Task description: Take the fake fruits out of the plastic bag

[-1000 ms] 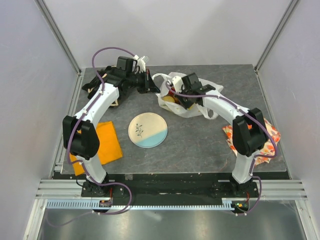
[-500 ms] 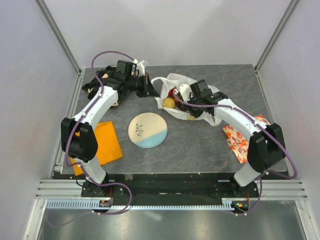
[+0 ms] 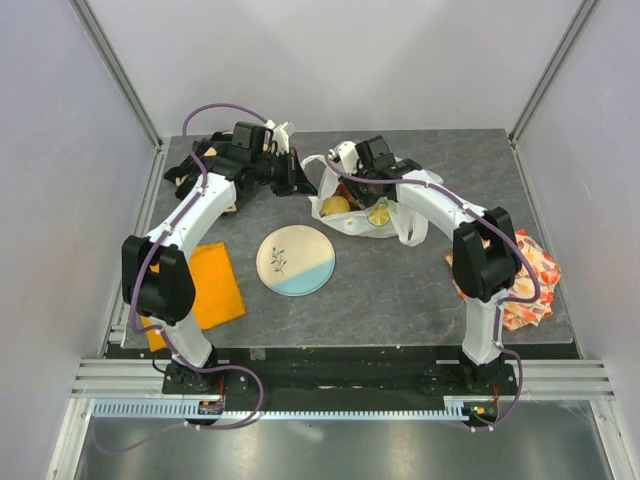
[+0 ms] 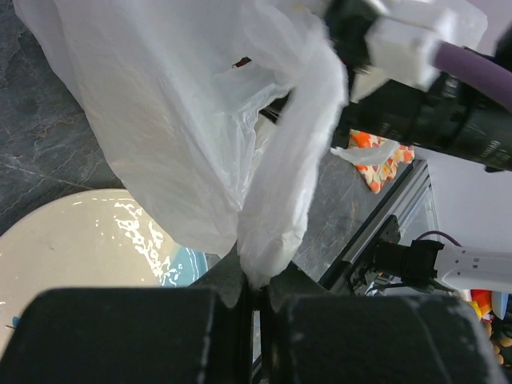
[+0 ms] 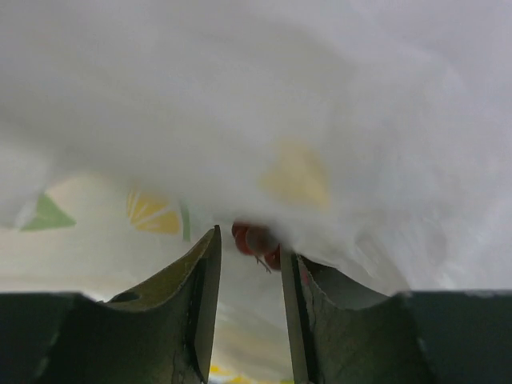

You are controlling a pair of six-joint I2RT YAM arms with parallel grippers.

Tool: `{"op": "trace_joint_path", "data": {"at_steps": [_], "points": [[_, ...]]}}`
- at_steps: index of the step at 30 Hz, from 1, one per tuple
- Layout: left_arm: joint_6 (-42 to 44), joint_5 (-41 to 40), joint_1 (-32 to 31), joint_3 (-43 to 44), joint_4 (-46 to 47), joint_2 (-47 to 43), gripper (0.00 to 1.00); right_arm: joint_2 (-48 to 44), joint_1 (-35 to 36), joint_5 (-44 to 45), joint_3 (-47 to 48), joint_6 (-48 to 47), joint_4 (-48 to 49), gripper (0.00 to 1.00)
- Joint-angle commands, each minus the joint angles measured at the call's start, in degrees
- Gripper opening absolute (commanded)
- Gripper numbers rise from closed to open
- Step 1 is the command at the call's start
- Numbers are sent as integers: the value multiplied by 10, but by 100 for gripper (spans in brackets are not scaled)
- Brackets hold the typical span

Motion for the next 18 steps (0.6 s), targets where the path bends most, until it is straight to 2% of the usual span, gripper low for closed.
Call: {"op": "trace_joint_path", "data": {"at_steps": [1, 3, 9, 15, 18], "points": [[15, 0, 2, 14, 14, -19, 2, 36, -1, 21, 67, 23, 26, 43], [16, 1, 2, 17, 15, -15, 2, 55, -3, 66, 85, 24, 31, 43], [17, 2, 2, 17, 14, -8, 2, 105, -12, 119, 130, 36, 58, 47], [19, 5, 2, 28, 14, 6, 2, 180, -15, 136, 189, 27, 62, 49], [23, 3, 2, 33, 15, 13, 2, 202, -15, 148, 208, 23, 67, 46]]}}
